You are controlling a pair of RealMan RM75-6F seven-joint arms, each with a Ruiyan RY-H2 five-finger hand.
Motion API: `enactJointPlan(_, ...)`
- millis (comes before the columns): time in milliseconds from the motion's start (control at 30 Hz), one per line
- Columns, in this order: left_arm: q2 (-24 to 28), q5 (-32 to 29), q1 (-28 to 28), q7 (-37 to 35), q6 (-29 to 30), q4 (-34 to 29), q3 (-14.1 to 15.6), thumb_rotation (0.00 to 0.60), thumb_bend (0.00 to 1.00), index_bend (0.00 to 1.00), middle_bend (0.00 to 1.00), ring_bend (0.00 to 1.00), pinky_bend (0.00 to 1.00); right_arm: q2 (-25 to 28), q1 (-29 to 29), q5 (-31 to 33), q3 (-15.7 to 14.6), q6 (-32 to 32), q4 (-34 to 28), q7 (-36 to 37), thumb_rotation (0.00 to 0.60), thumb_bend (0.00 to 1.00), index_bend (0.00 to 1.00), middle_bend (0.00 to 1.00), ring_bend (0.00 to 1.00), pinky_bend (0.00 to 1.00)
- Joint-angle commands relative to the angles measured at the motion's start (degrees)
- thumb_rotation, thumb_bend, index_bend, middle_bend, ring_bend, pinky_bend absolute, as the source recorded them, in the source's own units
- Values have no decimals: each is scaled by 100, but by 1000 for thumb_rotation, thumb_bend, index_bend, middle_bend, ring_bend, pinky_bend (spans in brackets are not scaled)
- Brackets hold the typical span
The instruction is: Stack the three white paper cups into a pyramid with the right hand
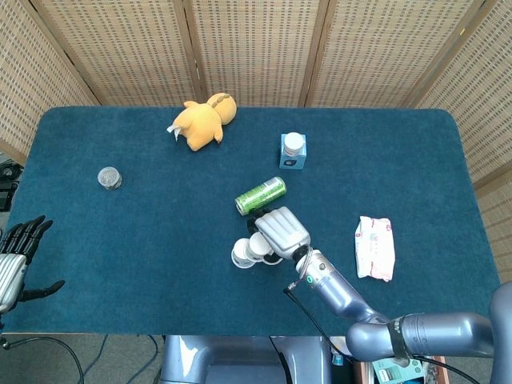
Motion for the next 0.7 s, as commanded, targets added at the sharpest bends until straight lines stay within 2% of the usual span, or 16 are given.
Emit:
enactJointPlan(33, 1, 2, 1, -2, 0, 0, 2, 600, 169, 0, 0, 0, 0, 23, -2, -31, -14, 0, -24, 27, 600, 351, 379, 201, 251, 450)
enactJointPlan(300, 3, 22, 9, -6, 20, -4, 11, 600, 169, 0, 0, 0, 0, 181, -39, -250, -59, 53, -200, 112, 600, 347, 280, 139, 200, 397)
enactJointPlan(433, 15, 20, 11, -48, 26, 2, 9, 600, 169, 0, 0, 0, 0, 397, -167, -545, -89, 227, -421, 179, 600, 325, 243, 95, 139, 273)
enactJointPlan(533, 31, 38, 20, -103, 56, 12, 9, 600, 168, 0, 0, 0, 0, 732, -451, -1086, -229, 549, -649, 238, 600, 305, 225, 72, 93, 159)
enactJointPlan(600, 41, 63, 27, -140, 78, 19, 15, 600, 168, 0, 0, 0, 0, 918, -691, -1530, -357, 774, -730, 360, 600, 236, 200, 40, 44, 74)
enactJointPlan(700, 56, 129, 49, -218, 142, 33, 33, 600, 169, 0, 0, 0, 0, 1252, -1310, -2573, -715, 1362, -720, 802, 600, 47, 129, 2, 0, 2)
